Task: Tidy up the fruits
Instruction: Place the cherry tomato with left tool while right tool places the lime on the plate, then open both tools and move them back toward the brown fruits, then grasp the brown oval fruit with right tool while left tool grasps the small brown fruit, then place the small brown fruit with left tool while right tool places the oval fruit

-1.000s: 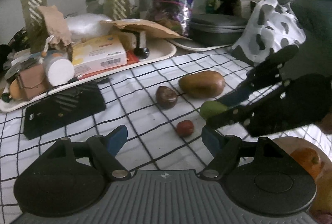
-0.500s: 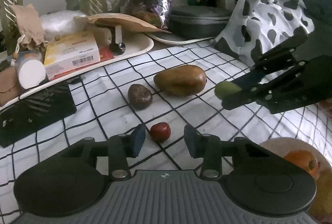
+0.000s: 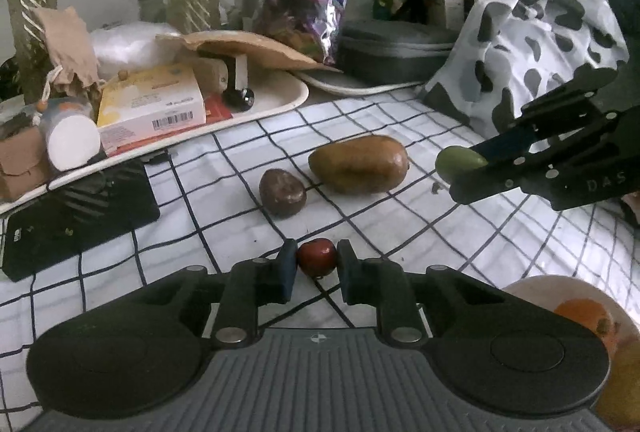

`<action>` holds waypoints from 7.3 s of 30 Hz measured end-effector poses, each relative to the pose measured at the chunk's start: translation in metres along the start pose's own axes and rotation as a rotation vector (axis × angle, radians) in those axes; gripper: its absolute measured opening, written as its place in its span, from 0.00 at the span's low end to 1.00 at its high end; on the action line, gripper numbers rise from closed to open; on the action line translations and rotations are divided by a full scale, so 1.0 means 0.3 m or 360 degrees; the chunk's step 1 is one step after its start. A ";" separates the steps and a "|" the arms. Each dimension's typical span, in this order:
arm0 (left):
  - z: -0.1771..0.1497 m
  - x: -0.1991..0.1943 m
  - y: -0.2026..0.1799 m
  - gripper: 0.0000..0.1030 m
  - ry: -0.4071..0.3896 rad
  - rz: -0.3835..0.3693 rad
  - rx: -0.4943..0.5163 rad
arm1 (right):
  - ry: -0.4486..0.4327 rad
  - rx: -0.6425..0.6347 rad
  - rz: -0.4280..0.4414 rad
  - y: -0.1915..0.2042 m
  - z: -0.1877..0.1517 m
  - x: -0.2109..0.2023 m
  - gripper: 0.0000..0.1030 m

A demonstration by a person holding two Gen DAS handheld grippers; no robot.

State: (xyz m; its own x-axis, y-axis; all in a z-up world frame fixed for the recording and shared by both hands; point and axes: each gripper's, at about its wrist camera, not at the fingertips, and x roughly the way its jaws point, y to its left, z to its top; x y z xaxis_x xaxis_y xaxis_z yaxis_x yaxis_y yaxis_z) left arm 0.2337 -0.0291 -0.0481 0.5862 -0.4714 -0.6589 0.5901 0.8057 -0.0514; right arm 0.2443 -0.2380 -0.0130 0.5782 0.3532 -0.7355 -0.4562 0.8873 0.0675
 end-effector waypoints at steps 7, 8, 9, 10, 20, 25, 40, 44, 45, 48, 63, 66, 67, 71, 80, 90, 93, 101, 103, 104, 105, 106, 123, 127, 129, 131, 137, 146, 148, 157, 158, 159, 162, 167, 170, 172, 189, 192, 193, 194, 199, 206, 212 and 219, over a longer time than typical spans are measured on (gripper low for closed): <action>0.003 -0.046 -0.024 0.20 -0.0046 -0.0026 0.0028 | -0.0017 0.0051 -0.0016 -0.001 -0.018 -0.041 0.27; 0.003 -0.057 -0.027 0.20 -0.0055 -0.0029 0.0027 | -0.0022 0.0061 -0.0017 -0.002 -0.020 -0.047 0.27; 0.001 -0.068 -0.029 0.20 -0.0064 -0.0032 0.0023 | -0.0028 0.0071 -0.0018 -0.001 -0.022 -0.054 0.27; 0.000 -0.079 -0.032 0.20 -0.0074 -0.0037 0.0017 | -0.0031 0.0078 -0.0020 0.000 -0.025 -0.061 0.27; -0.038 -0.164 -0.082 0.20 -0.0092 -0.0093 0.0009 | -0.0051 0.0102 -0.0036 0.047 -0.054 -0.129 0.27; -0.065 -0.205 -0.109 0.20 -0.0084 -0.0141 -0.0012 | -0.0057 0.0115 -0.0035 0.076 -0.073 -0.164 0.27; -0.121 -0.228 -0.163 0.55 0.0001 -0.0206 -0.0059 | -0.0047 0.0109 -0.0053 0.161 -0.148 -0.250 0.27; -0.125 -0.278 -0.164 0.71 -0.0077 -0.0159 -0.0077 | -0.0050 0.0127 -0.0064 0.164 -0.159 -0.267 0.27; -0.127 -0.286 -0.162 0.71 -0.0080 -0.0132 -0.0089 | -0.0056 0.0132 -0.0060 0.167 -0.160 -0.272 0.27; -0.137 -0.316 -0.160 0.71 -0.0088 -0.0023 -0.0084 | -0.0065 0.0137 -0.0043 0.182 -0.165 -0.286 0.27; -0.190 -0.462 -0.185 0.71 -0.0140 0.0147 -0.0147 | -0.0018 0.0116 0.0104 0.303 -0.235 -0.347 0.27; -0.200 -0.479 -0.198 0.71 -0.0149 0.0148 -0.0141 | -0.0010 0.0110 0.0141 0.326 -0.237 -0.347 0.27; -0.204 -0.484 -0.202 0.71 -0.0147 0.0151 -0.0135 | -0.0006 0.0108 0.0155 0.331 -0.237 -0.346 0.27; -0.216 -0.505 -0.213 0.71 -0.0150 0.0152 -0.0139 | 0.0006 0.0088 0.0176 0.348 -0.239 -0.341 0.48; -0.245 -0.556 -0.240 0.71 -0.0165 0.0155 -0.0163 | -0.0111 0.0104 0.0096 0.379 -0.287 -0.431 0.91; -0.254 -0.566 -0.269 0.71 -0.0128 0.0123 -0.0136 | -0.0079 0.0109 -0.0037 0.405 -0.329 -0.447 1.00; -0.256 -0.563 -0.272 0.71 -0.0122 0.0113 -0.0134 | -0.0060 0.0123 -0.0074 0.399 -0.330 -0.439 1.00; -0.253 -0.556 -0.277 0.71 -0.0115 0.0101 -0.0133 | -0.0046 0.0156 -0.0156 0.378 -0.330 -0.430 1.00; -0.250 -0.554 -0.277 0.71 -0.0118 0.0104 -0.0135 | -0.0048 0.0174 -0.0176 0.370 -0.330 -0.429 1.00; -0.250 -0.553 -0.276 0.71 -0.0121 0.0111 -0.0139 | -0.0049 0.0180 -0.0184 0.365 -0.329 -0.428 1.00; -0.249 -0.552 -0.274 0.71 -0.0123 0.0120 -0.0143 | -0.0048 0.0183 -0.0192 0.363 -0.329 -0.426 1.00; -0.247 -0.549 -0.271 0.71 -0.0123 0.0125 -0.0148 | -0.0048 0.0186 -0.0204 0.359 -0.327 -0.424 1.00; -0.219 -0.491 -0.243 0.71 -0.0106 0.0159 -0.0135 | -0.0083 0.0150 -0.0347 0.334 -0.295 -0.394 1.00; -0.205 -0.475 -0.228 0.71 -0.0122 0.0189 -0.0133 | -0.0084 0.0134 -0.0363 0.327 -0.281 -0.378 1.00; -0.194 -0.470 -0.213 0.71 -0.0139 0.0186 -0.0148 | -0.0089 0.0132 -0.0368 0.321 -0.272 -0.370 1.00; -0.182 -0.460 -0.195 0.71 -0.0153 0.0184 -0.0166 | -0.0095 0.0135 -0.0366 0.311 -0.262 -0.362 1.00; -0.140 -0.405 -0.144 0.71 -0.0157 0.0192 -0.0186 | -0.0099 0.0137 -0.0387 0.273 -0.210 -0.313 1.00; -0.076 -0.288 -0.060 0.71 -0.0146 0.0210 -0.0154 | -0.0060 0.0088 -0.0390 0.213 -0.128 -0.194 1.00; -0.062 -0.255 -0.043 0.71 -0.0133 0.0209 -0.0144 | -0.0044 0.0062 -0.0389 0.196 -0.107 -0.158 1.00; -0.009 -0.099 0.006 0.70 -0.0114 0.0183 -0.0015 | -0.0004 -0.0046 -0.0364 0.113 -0.031 -0.007 1.00; -0.004 -0.080 0.012 0.70 -0.0111 0.0183 0.0001 | -0.0002 -0.0048 -0.0358 0.100 -0.024 0.009 1.00; 0.001 -0.064 0.018 0.70 -0.0111 0.0180 0.0010 | -0.0001 -0.0047 -0.0350 0.089 -0.018 0.023 1.00; 0.013 -0.016 0.037 0.70 -0.0110 0.0171 0.0025 | -0.0007 -0.0051 -0.0327 0.056 -0.002 0.070 1.00; 0.033 0.044 0.062 0.69 -0.0112 0.0145 0.0030 | -0.0018 -0.0079 -0.0271 0.026 0.022 0.139 0.92; 0.046 0.077 0.072 0.62 -0.0112 0.0115 0.0035 | -0.0020 -0.0102 -0.0256 0.014 0.033 0.176 0.89; 0.051 0.103 0.078 0.58 -0.0094 0.0094 0.0040 | -0.0026 -0.0113 -0.0233 0.007 0.037 0.194 0.86; 0.079 0.132 0.087 0.29 -0.0075 0.0008 0.0060 | -0.0055 -0.0159 -0.0059 -0.012 0.069 0.267 0.52; 0.085 0.103 0.083 0.29 -0.0094 0.0005 0.0061 | -0.0045 -0.0154 -0.0064 -0.004 0.067 0.245 0.51; 0.085 0.089 0.081 0.29 -0.0099 0.0007 0.0062 | -0.0050 -0.0150 -0.0061 -0.002 0.067 0.231 0.51; 0.085 0.078 0.079 0.29 -0.0103 0.0004 0.0064 | -0.0062 -0.0146 -0.0049 0.001 0.067 0.213 0.51; 0.079 -0.007 0.056 0.29 -0.0141 -0.0025 0.0035 | -0.0106 -0.0131 -0.0042 0.021 0.065 0.131 0.51; 0.042 -0.108 0.006 0.29 -0.0160 -0.0112 -0.0018 | -0.0131 -0.0115 -0.0030 0.077 0.025 0.016 0.51; -0.006 -0.182 -0.065 0.29 -0.0147 -0.0187 0.0000 | -0.0153 -0.0097 -0.0060 0.125 -0.022 -0.078 0.51; -0.068 -0.232 -0.123 0.29 -0.0069 -0.0268 -0.0005 | -0.0173 -0.0052 -0.0076 0.157 -0.074 -0.174 0.51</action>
State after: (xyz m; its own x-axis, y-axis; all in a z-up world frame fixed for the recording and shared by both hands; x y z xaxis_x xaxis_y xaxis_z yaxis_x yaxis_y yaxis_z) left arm 0.1600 -0.0187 -0.0157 0.5027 -0.6146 -0.6079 0.6802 0.7152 -0.1606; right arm 0.1776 -0.2213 0.0136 0.6688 0.3426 -0.6598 -0.4473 0.8943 0.0110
